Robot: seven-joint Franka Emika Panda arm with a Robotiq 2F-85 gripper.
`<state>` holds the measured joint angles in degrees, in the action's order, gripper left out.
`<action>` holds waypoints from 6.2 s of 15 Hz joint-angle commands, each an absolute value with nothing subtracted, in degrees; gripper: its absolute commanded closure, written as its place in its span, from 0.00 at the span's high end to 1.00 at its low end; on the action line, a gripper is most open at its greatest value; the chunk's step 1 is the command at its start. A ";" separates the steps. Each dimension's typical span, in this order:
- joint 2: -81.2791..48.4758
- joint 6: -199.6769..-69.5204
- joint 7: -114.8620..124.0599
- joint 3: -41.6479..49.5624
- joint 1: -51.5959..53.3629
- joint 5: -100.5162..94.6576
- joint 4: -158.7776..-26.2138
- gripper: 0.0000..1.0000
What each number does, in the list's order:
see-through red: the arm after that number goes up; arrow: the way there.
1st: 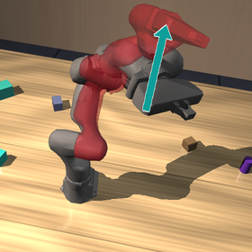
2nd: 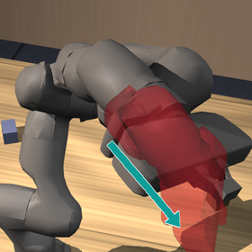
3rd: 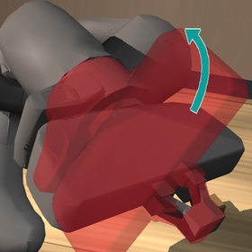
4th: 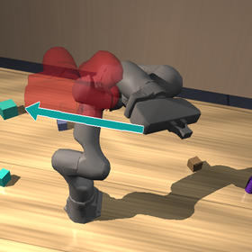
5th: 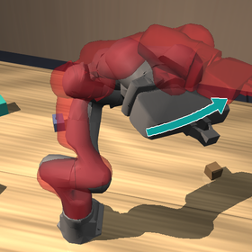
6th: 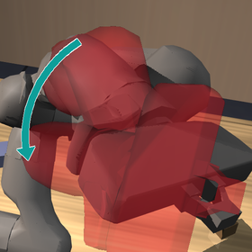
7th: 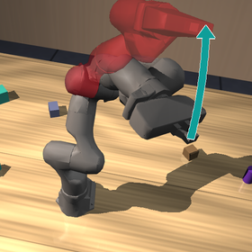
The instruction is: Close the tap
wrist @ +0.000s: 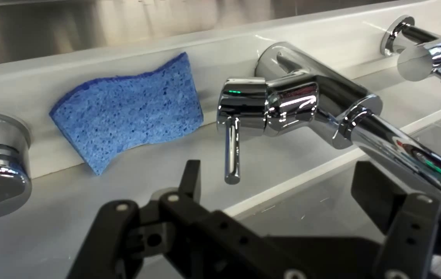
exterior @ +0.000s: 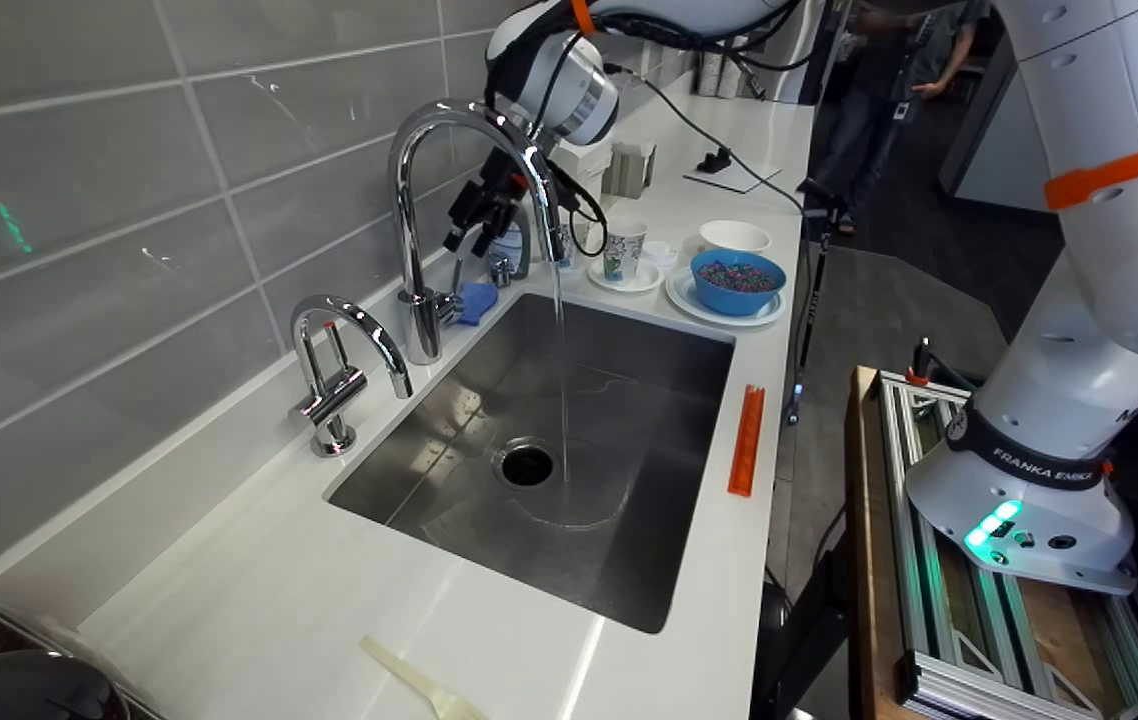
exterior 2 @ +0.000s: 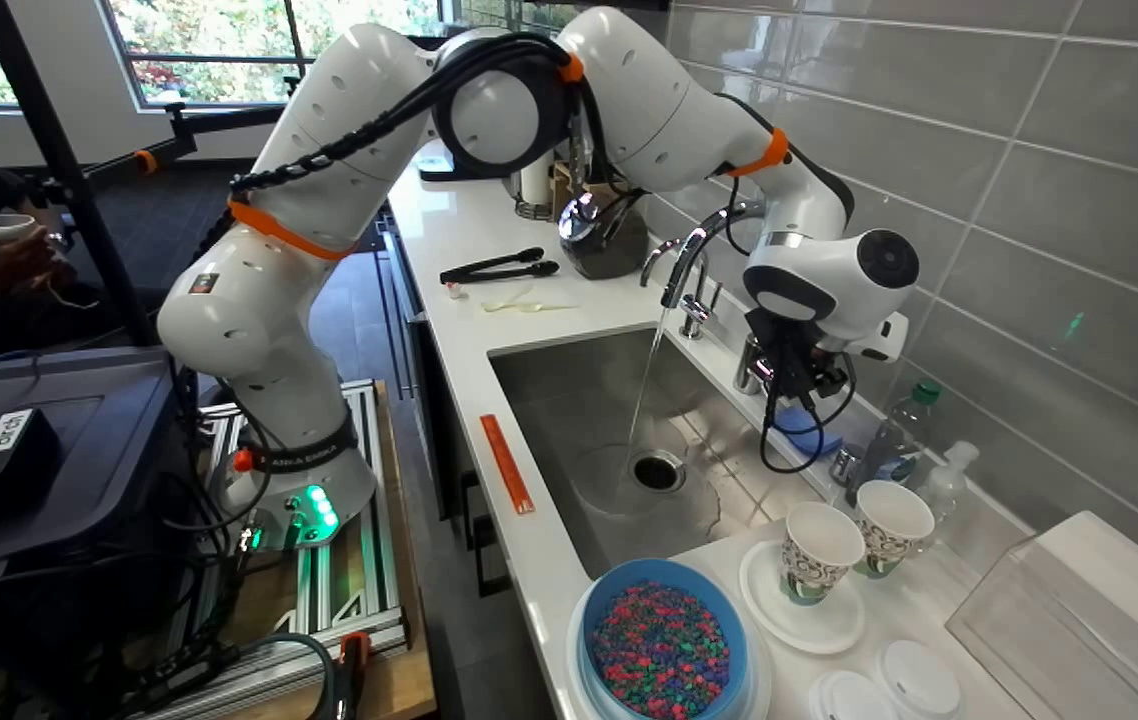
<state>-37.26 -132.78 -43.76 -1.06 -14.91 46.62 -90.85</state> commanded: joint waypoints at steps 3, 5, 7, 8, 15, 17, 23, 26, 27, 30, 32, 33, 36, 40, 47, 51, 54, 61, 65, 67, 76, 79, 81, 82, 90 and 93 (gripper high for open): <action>-41.86 -133.10 -43.53 -2.97 -16.15 46.49 -85.67 1.00; -42.59 -133.06 -43.34 -3.17 -16.16 46.35 -84.76 1.00; -43.04 -133.07 -43.32 -3.25 -16.22 46.17 -84.32 1.00; -43.26 -132.98 -43.14 -3.24 -16.25 46.05 -84.03 1.00; -43.80 -132.55 -43.10 -3.38 -16.80 45.68 -83.32 0.73; -43.78 -132.24 -43.12 -3.44 -16.93 45.61 -83.26 0.59; -43.45 -132.26 -43.20 -3.35 -16.99 45.09 -83.51 0.42; -43.26 -132.40 -42.77 -2.95 -16.71 44.22 -83.81 0.38; -43.23 -132.55 -42.43 -2.69 -16.52 43.66 -83.92 0.38; -43.27 -132.45 -42.22 -2.63 -16.61 42.44 -84.02 0.42; -43.21 -132.40 -42.03 -2.76 -16.69 41.55 -84.11 0.40; -43.19 -132.31 -42.01 -2.89 -16.77 41.14 -84.12 0.31; -43.13 -132.14 -41.91 -3.21 -16.92 40.14 -84.19 0.06; -42.47 -131.86 -41.61 -3.60 -17.06 39.29 -84.83 0.08; -40.60 -131.39 -41.05 -3.87 -16.77 37.44 -86.74 0.03; -39.62 -131.38 -40.79 -4.27 -16.78 35.99 -87.61 0.03; -38.78 -131.50 -40.50 -4.47 -16.58 34.69 -88.45 0.03; -35.11 -132.76 -40.66 -5.33 -16.20 31.79 -92.16 0.03; -33.55 -134.57 -40.40 -6.12 -15.98 30.27 -94.05 0.03; -32.80 -135.45 -40.32 -6.63 -16.00 29.82 -95.03 0.03; -28.48 -140.15 -40.53 -8.36 -15.50 28.06 -100.37 0.03; -27.69 -141.40 -40.27 -8.66 -15.45 27.11 -101.62 0.03; -27.51 -141.95 -40.09 -8.85 -15.54 26.80 -101.98 0.03; -27.46 -142.20 -40.03 -8.89 -15.53 26.66 -102.13 0.03; -25.97 -143.53 -40.55 -9.54 -16.00 27.06 -103.79 0.03; -25.97 -143.84 -40.35 -9.56 -16.04 26.96 -103.96 0.03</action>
